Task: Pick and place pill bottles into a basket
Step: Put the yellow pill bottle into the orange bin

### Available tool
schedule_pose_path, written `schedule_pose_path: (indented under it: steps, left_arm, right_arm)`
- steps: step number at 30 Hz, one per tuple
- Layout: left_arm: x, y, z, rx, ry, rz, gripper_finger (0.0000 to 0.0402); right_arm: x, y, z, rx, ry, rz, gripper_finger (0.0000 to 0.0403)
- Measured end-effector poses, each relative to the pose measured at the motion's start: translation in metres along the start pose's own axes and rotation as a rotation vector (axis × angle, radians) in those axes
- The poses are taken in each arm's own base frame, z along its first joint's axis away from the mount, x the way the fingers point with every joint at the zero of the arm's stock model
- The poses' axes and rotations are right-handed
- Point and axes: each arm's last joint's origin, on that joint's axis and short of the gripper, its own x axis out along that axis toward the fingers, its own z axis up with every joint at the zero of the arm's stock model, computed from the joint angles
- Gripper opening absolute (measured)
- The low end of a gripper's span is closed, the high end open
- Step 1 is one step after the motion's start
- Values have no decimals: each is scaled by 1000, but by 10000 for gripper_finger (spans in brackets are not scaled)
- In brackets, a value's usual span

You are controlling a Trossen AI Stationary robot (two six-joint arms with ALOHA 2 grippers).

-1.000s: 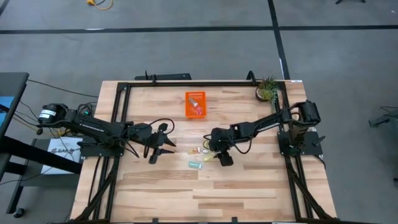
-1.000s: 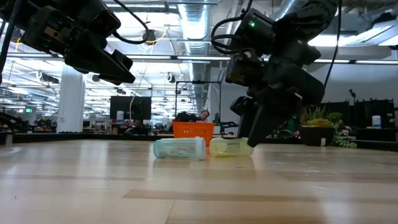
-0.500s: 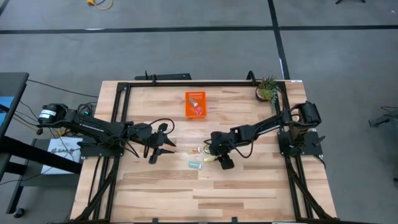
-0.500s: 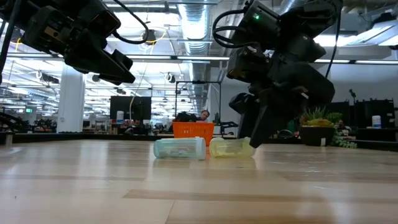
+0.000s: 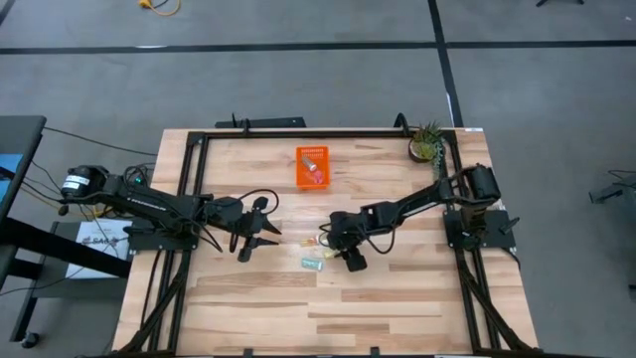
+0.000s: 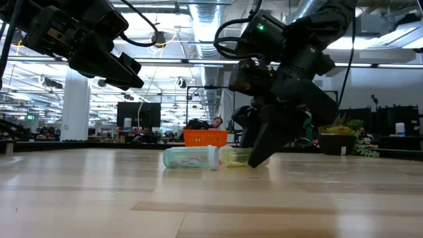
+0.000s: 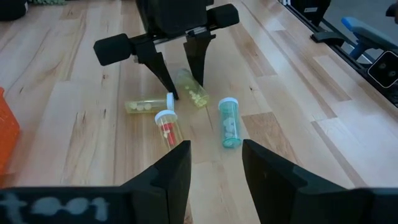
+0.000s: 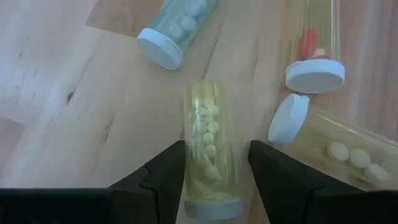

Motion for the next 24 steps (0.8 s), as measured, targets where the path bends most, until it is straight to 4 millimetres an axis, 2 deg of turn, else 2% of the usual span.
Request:
schedule_pose_path:
  steps: [13, 18, 24]
  left_arm:
    - [0, 0, 0, -1, 1, -1, 135]
    - [0, 0, 0, -1, 1, -1, 135]
    - [0, 0, 0, -1, 1, -1, 135]
  right_arm:
    - [-11, -1, 13, 13, 50, 7, 135]
    - [-18, 0, 18, 30, 135, 25, 120]
    - [-29, 0, 28, 45, 216, 41, 121]
